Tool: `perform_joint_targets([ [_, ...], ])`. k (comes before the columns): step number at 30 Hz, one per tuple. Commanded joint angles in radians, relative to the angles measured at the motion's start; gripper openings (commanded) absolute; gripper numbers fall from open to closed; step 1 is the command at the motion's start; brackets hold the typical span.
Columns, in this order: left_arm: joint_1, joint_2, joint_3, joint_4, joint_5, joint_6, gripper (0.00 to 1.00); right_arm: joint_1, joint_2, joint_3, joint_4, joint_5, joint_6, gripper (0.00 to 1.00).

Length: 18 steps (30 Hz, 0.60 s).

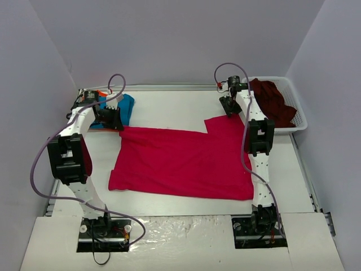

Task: Fold and stack the t-shirts
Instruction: Grap the side of the flattened tshirt furthest away from the robot with both arms

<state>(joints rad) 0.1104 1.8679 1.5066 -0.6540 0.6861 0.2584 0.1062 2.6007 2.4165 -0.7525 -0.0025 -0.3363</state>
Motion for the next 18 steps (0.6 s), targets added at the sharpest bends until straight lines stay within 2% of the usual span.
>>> perform_joint_targets([
  [1,0.011,-0.076,-0.011,-0.012,-0.025,0.022,0.02,0.000,0.009,0.039,-0.015,0.049,0.017,0.43],
  [18,0.015,-0.105,-0.043,-0.027,-0.023,0.033,0.02,-0.007,0.041,0.047,-0.025,0.013,0.023,0.47],
])
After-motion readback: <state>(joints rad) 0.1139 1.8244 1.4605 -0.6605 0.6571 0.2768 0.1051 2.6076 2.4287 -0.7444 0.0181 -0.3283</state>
